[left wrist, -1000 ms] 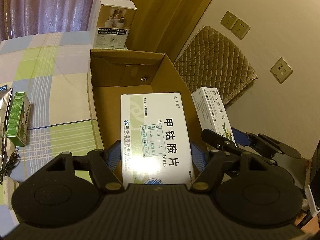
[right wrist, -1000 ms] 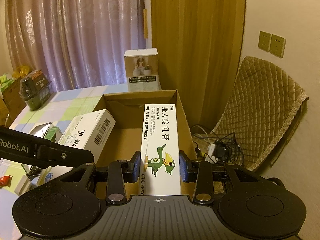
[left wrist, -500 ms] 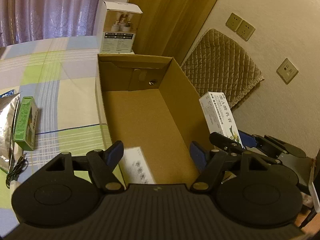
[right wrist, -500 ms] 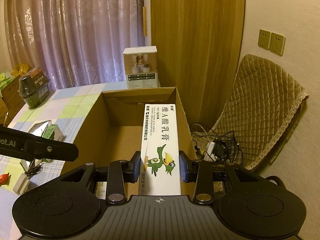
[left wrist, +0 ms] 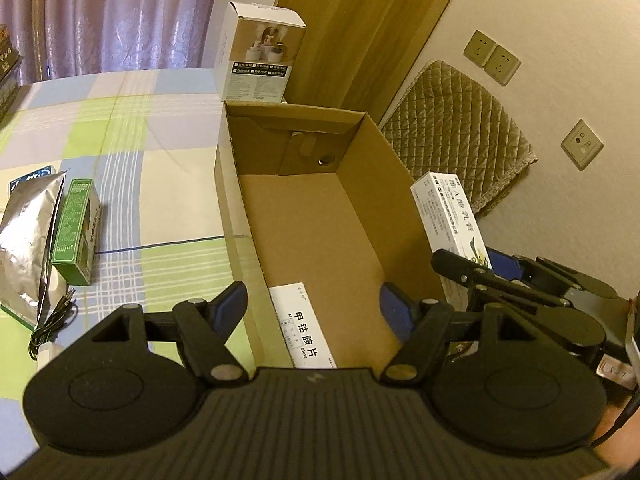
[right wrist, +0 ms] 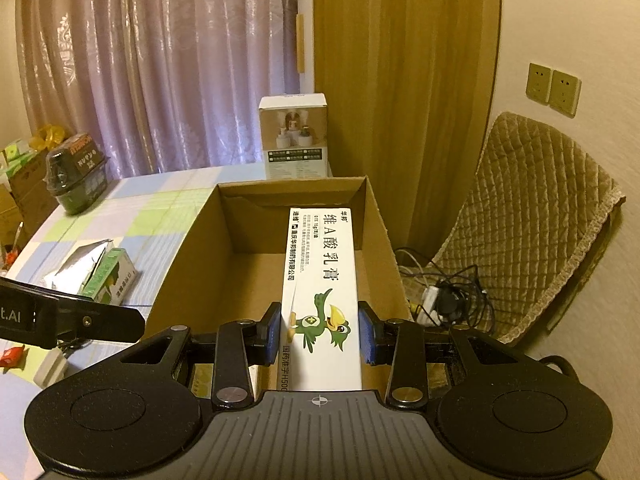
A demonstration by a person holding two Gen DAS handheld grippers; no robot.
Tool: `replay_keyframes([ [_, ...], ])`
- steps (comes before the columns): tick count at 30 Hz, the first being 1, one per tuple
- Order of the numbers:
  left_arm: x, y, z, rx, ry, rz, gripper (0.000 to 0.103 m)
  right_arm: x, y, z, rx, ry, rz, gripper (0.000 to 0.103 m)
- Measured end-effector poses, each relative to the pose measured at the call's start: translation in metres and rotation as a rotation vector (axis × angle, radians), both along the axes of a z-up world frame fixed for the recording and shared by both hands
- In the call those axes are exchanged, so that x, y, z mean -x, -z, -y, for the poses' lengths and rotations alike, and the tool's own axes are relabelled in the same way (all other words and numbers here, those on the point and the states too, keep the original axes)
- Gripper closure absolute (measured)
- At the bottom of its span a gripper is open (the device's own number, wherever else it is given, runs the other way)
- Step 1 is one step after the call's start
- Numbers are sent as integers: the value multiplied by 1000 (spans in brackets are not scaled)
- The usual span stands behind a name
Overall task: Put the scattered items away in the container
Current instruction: 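Lower both boxes into the cardboard box and open both tools, then move both tools back over the remaining items on the table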
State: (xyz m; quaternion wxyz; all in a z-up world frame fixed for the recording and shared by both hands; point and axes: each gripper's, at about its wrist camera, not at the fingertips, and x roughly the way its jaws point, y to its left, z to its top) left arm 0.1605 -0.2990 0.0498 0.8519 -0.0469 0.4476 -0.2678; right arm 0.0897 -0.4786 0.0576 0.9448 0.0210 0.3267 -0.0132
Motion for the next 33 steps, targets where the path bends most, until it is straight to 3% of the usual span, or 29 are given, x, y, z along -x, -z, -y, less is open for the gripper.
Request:
replay_keyframes([
  [12,0,4,-13,-2,-26,-3,34,-12,-1,0,-4,-18,7,62],
  [28,14,9,-42,-8,-61,-21,34,13,1,-8,-24,10,-17,62],
  [33,27,6,-60,-19,-71,-8,30,23,-5,-24,-18,-19,-8,61],
])
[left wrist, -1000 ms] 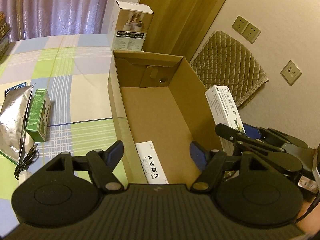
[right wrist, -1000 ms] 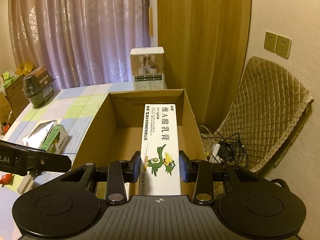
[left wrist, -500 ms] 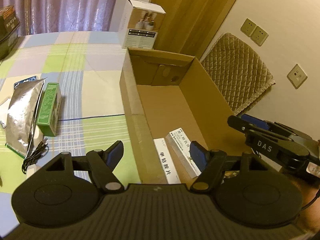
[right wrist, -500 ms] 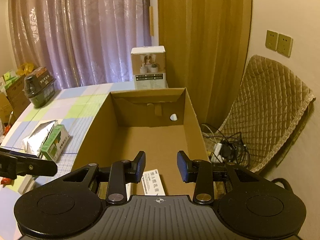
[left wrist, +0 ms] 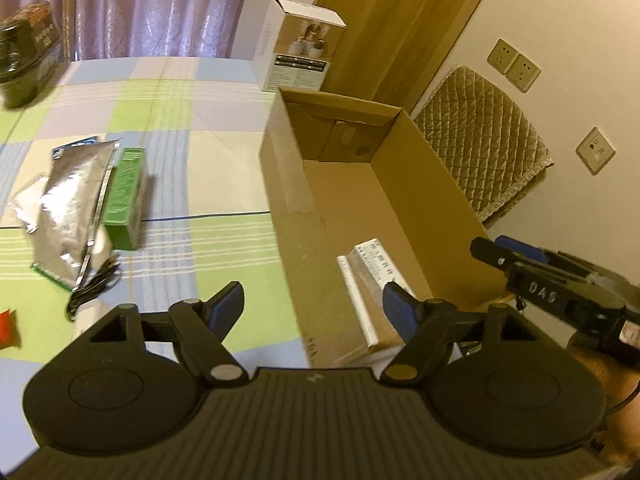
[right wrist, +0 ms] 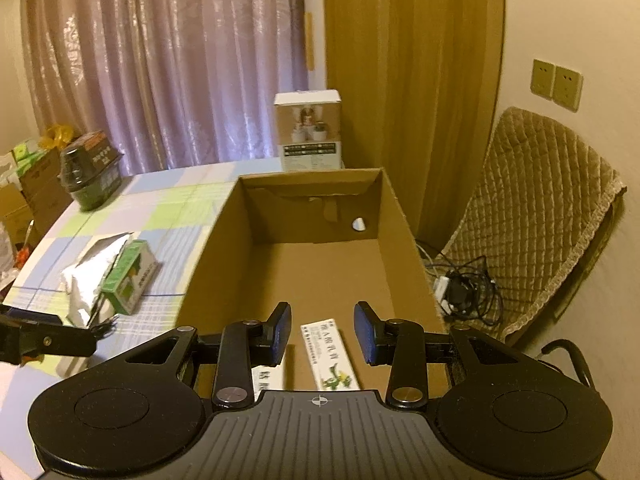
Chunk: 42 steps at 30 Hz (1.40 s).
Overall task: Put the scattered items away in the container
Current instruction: 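Move both tools back over the remaining items on the table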
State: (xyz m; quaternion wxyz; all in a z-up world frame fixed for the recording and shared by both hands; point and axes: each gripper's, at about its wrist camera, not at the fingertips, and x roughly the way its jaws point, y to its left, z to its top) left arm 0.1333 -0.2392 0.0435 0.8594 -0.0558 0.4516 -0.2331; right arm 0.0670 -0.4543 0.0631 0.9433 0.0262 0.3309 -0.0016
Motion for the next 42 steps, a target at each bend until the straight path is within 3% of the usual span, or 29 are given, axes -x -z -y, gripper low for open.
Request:
replay_keyframes([
  [10,46,8,-97,-84,-93,-13,25,15,-17,-57,-24,-106,30,58],
  [11,51,8,-110,-96,-112,-14,24,16,-19,-65,-25,-122,33,47],
  [12,56,9,-123,-107,-130,-16,24,18,-21,-73,-26,-132,42,14],
  [13,60,10,-136,-113,-148,-20,24,22,-23,-82,-25,-141,64,8],
  [21,98,8,-223,-133,-289,-29,21,33,-24,-148,-15,-296,50,8],
  [25,114,7,-248,-160,-310,-20,19,38,-16,-180,13,-385,22,8],
  [34,123,9,-276,-197,-295,-4,12,43,13,-224,71,-527,-58,8],
  [42,97,21,-285,-237,-166,1,11,21,33,-233,134,-610,-103,8],
])
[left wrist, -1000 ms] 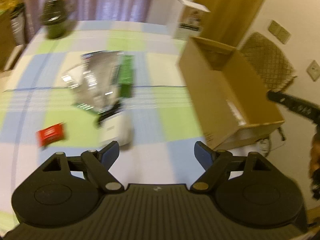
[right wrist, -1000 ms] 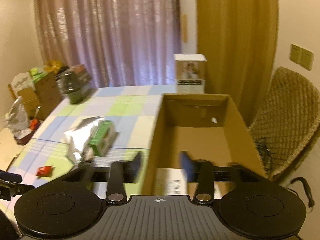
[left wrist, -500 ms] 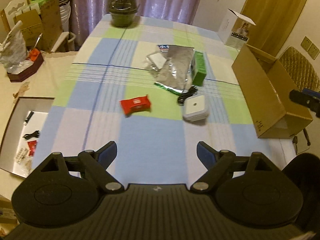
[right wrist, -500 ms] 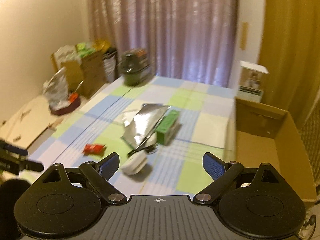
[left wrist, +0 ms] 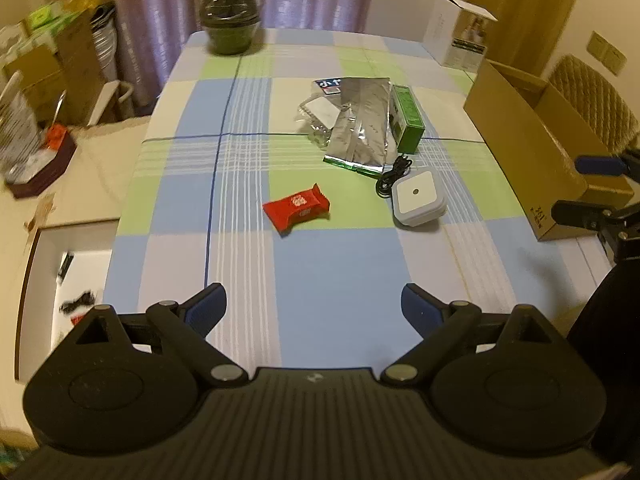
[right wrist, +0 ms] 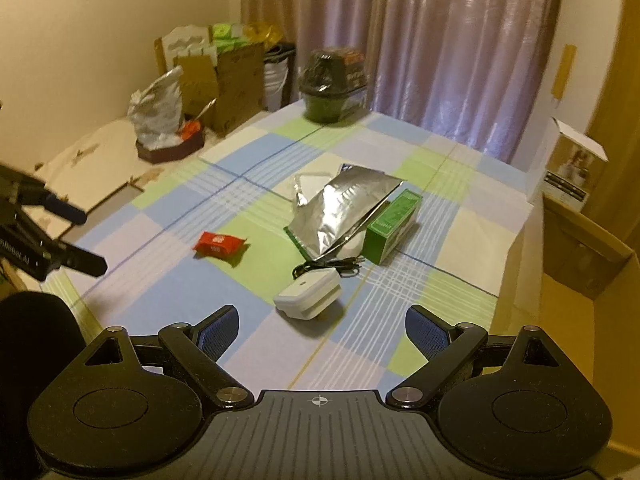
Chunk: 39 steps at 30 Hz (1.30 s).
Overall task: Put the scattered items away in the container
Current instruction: 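Move both tools back over the remaining items on the table, then grasp the red candy packet with the left tool while the right tool grasps the white night light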
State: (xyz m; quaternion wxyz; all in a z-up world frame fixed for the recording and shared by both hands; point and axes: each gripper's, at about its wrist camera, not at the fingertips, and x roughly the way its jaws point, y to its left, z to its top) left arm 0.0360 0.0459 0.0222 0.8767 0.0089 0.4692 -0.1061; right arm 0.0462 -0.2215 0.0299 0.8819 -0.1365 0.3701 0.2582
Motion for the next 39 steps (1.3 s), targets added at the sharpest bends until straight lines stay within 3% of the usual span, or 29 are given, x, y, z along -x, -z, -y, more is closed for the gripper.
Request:
replay_keyframes([
  [7,-37,18,0,-18,110,-27,12,-34,22,-7,58,-91,-40,8],
  [21,-101,70,5,-92,320,-69,12,-96,87,-49,270,-444,-92,8],
  [26,-128,88,17,-153,419,-86,17,-111,106,-51,288,-474,-129,8],
  [31,-156,103,26,-149,482,-116,23,-119,114,-52,280,-481,-156,8],
  [39,-180,120,32,-169,562,-164,43,-125,118,-56,255,-485,-184,8],
])
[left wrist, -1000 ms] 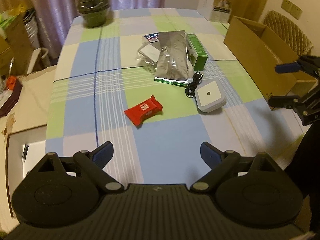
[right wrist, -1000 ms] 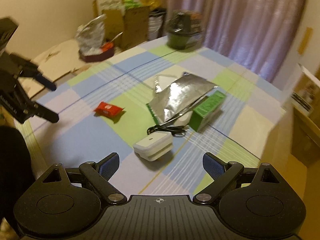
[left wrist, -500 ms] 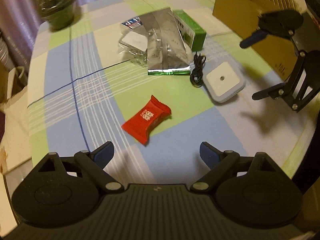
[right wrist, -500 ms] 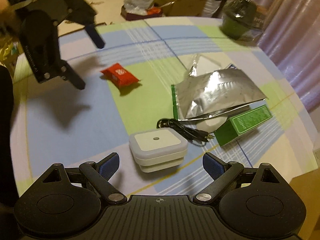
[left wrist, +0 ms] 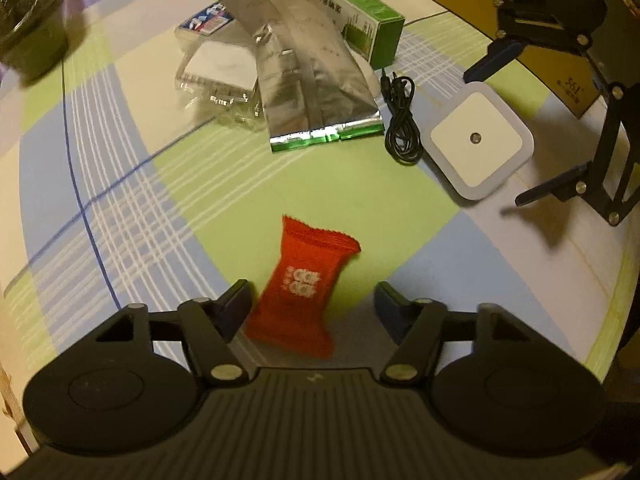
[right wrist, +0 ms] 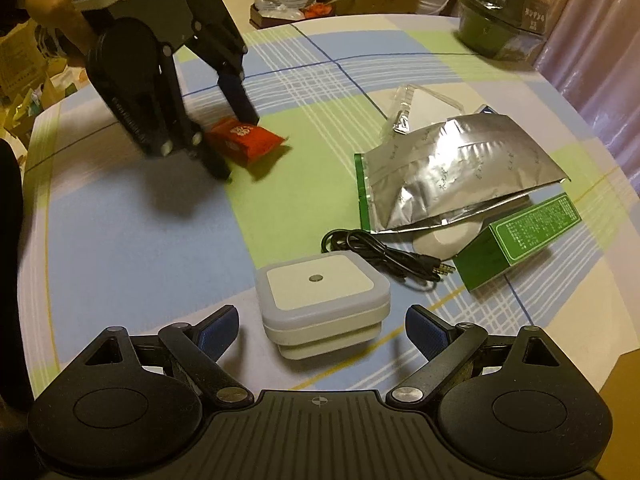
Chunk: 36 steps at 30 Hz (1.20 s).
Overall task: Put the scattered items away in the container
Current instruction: 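Grasp the red candy packet with the left tool while the right tool grasps the white night light, then lift the candy packet and night light and carry them over the cardboard box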
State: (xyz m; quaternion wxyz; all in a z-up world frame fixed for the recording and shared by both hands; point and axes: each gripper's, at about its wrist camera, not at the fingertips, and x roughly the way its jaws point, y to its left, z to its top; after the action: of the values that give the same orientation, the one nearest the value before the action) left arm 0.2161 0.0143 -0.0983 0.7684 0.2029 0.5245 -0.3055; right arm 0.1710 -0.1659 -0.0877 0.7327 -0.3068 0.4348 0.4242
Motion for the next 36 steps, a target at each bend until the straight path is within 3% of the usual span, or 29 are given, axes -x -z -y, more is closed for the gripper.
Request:
replay_keyframes([
  [2,-1,-3,-1,3,-4,-4,72,-1,-1,-2,-5,-1,-3,8],
  [4,2,-7,-1,13,0,-7,75,-2,-1,-3,-10,0,-6,8],
  [11,16,-10,1,39,-20,10,75,-2,-3,-6,-19,-3,-16,8],
  [21,18,-3,11,16,-38,12,71,-7,-1,-5,-34,9,-24,8],
  [23,18,-3,10,19,-27,18,77,-7,0,-8,-27,-12,-15,8],
  [30,20,-2,11,34,-32,26,80,-4,8,-15,-1,-56,10,8],
  [33,25,-3,12,42,-42,25,80,-2,10,-16,10,-52,24,29],
  [36,27,-3,12,50,-57,23,80,-3,9,-14,-6,-15,21,32],
])
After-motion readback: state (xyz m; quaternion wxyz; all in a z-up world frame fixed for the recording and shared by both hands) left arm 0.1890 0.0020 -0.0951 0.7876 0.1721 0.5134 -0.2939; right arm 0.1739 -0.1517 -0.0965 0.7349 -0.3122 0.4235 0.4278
